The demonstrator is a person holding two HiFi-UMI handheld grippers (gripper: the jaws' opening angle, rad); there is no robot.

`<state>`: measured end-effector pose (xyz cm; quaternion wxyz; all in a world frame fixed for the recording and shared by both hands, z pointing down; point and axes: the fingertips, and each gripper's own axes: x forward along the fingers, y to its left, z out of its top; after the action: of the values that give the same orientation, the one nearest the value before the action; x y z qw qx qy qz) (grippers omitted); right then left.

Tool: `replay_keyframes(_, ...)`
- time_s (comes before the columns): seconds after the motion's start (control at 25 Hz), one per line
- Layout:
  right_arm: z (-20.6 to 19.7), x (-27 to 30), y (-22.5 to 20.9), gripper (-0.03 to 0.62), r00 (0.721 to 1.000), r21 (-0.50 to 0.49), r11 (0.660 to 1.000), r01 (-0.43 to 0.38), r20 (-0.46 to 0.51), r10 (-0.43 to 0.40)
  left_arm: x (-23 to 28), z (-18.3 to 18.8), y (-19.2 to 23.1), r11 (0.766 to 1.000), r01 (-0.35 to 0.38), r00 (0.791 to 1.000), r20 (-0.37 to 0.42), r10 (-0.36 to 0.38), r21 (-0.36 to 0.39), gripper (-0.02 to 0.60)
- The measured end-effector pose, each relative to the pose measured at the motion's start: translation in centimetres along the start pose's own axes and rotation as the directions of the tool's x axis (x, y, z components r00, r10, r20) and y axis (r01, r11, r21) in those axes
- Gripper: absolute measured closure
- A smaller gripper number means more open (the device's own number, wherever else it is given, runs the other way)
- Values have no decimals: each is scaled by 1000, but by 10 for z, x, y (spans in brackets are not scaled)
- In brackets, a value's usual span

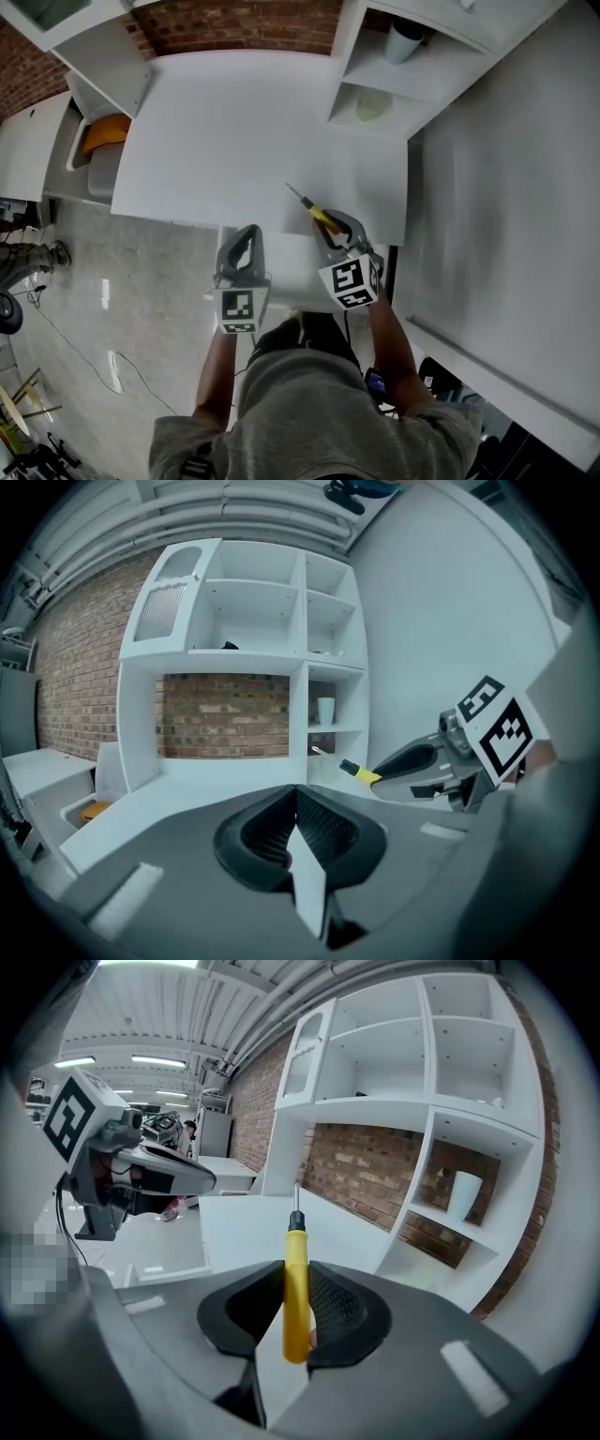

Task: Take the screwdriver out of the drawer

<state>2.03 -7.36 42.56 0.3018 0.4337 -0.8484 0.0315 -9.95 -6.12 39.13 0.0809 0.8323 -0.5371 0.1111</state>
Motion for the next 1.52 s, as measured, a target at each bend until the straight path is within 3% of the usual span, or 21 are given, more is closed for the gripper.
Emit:
replay_keyframes(0.88, -62, 134, -90, 510, 990, 19, 995, -99, -103, 101, 150, -47, 8, 999, -36, 996, -88, 34, -25, 569)
replay_keyframes(1.52, -125, 218, -107, 510, 957, 22, 989, -149, -247, 150, 209, -106, 13, 996, -50, 984, -174, 38, -68, 569)
